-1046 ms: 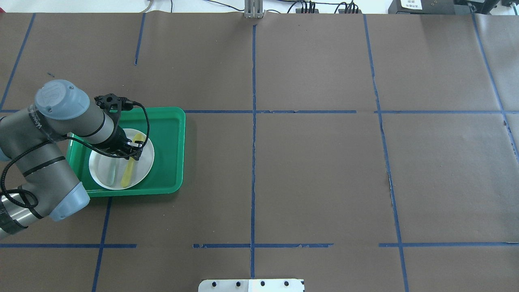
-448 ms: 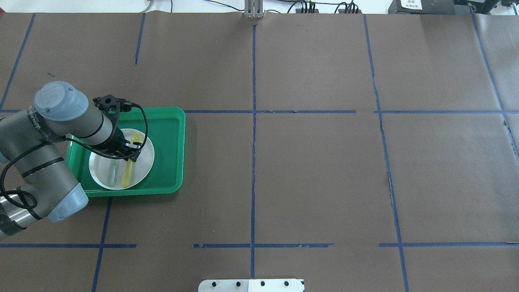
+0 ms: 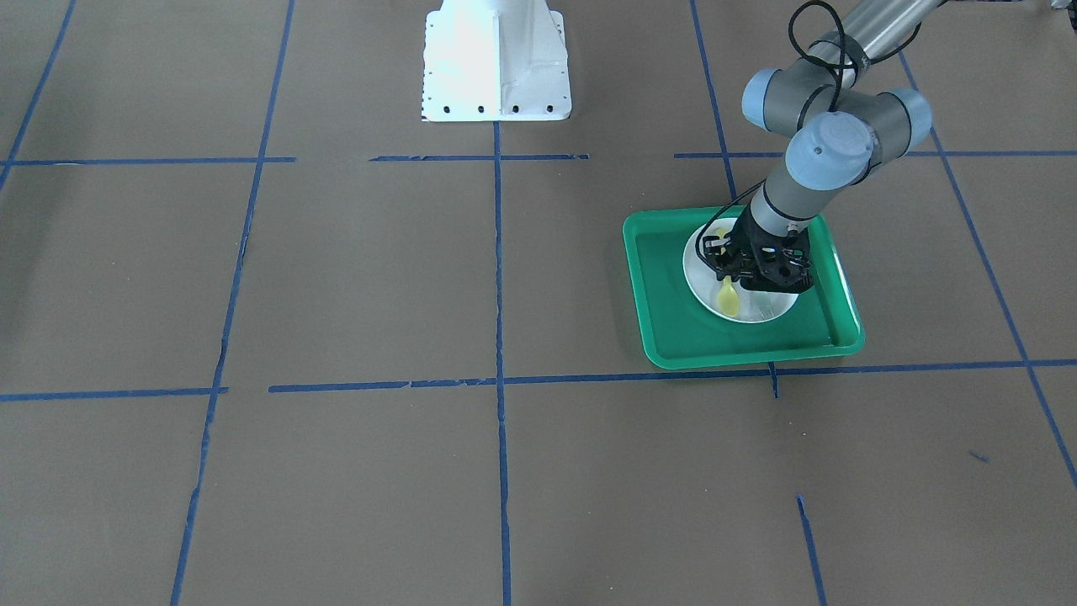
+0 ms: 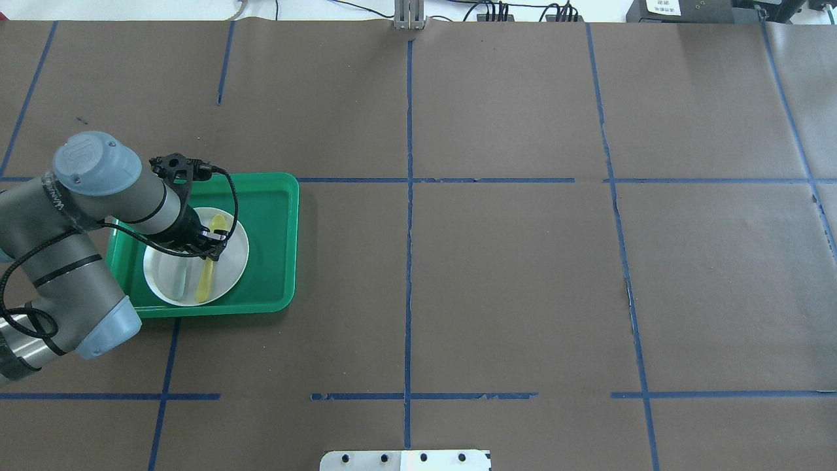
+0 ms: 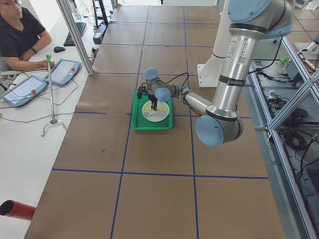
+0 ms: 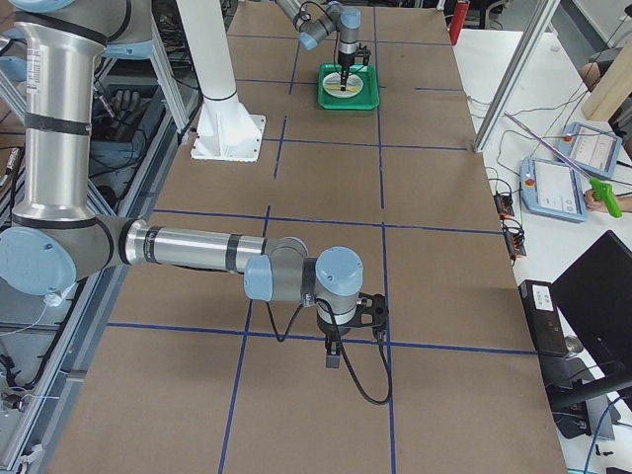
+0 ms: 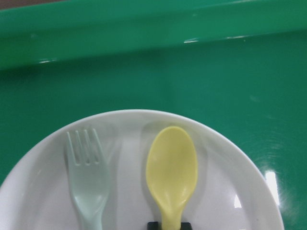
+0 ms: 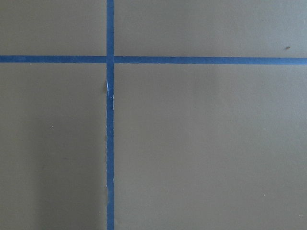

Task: Place spoon
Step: 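Lift the yellow spoon off the plate and carry it beside the plate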

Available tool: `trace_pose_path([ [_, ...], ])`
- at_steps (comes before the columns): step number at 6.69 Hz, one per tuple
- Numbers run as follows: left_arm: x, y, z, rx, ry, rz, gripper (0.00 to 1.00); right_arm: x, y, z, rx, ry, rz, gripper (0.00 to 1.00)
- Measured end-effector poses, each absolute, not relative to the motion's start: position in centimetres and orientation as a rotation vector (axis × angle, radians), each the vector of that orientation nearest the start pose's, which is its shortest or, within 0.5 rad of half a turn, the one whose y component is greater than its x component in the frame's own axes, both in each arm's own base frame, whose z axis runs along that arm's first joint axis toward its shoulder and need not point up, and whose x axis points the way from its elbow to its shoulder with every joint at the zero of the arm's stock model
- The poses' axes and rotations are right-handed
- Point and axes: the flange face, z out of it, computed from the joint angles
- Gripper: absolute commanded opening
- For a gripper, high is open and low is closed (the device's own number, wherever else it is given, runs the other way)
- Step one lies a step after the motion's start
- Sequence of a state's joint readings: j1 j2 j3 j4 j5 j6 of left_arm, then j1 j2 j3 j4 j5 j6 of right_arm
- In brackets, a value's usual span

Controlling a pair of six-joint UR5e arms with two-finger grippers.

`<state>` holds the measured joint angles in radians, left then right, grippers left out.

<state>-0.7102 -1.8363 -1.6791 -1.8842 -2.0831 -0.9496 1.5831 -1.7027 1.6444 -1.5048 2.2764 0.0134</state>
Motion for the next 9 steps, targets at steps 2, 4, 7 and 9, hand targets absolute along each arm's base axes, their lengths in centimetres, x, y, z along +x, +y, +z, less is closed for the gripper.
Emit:
trace_pose_path([
  [2,39.2,-45.7,42.7,0.044,0.836,0.101,0.00,7.4,-43.5,68.2,0.007,-0.706,0.022,1.00],
  [4,34.4,-46.5,39.9,0.056,0.795,0.088,0.00,7.4,-43.5,68.2,0.007,-0.706,0.021,1.00],
  [7,32.6,-49.2,33.8,-0.056,0.829,0.026,0.00,7.4,-43.5,68.2,0.007,-0.706,0.022,1.00],
  [9,35.7,-49.8,31.3,-0.109,0.878,-0.053,0.00,7.4,-43.5,68.2,0.007,-0.706,0.022,1.00],
])
